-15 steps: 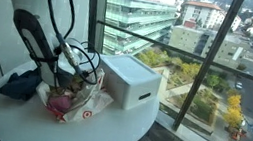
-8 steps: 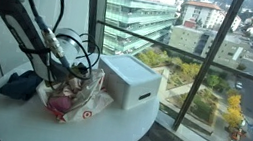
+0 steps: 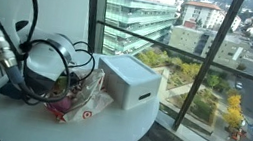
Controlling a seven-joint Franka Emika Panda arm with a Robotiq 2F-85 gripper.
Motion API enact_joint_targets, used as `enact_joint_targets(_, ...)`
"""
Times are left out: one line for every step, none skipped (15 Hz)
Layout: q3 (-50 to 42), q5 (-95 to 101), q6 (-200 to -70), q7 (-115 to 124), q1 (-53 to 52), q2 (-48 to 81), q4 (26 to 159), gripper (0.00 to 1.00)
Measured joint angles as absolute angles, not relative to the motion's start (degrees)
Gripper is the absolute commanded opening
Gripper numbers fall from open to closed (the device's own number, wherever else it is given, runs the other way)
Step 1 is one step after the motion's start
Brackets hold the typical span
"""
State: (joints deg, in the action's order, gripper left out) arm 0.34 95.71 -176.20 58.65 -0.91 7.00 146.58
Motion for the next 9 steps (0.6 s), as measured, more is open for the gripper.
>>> enact_joint_targets(0.2, 94.9, -177.4, 57.7, -0.6, 6.9, 147.7, 1.0)
enact_joint_targets(0.0, 93.9, -178.5, 56.4, -0.4, 7.2, 148.6, 1.0)
enact_joint_targets(-0.2, 92.9, -179.3, 55.0, -0.1, 7.9, 149.2, 1.0)
enact_joint_targets(-0.3, 92.2, -179.5, 53.9, 0.1, 8.8, 149.4, 1.0)
enact_joint_targets(-0.3, 91.8, -179.5, 53.0, 0.3, 9.8, 149.2, 1.0)
enact_joint_targets(-0.3, 91.6, -179.4, 52.6, 0.4, 10.6, 148.7, 1.0)
enact_joint_targets(-0.4, 91.6, -179.3, 52.2, 0.5, 11.3, 147.9, 1.0)
enact_joint_targets(-0.4, 91.6, -179.2, 51.9, 0.6, 11.8, 147.0, 1.0)
enact_joint_targets(-0.4, 91.6, -179.2, 51.7, 0.6, 12.3, 146.0, 1.0)
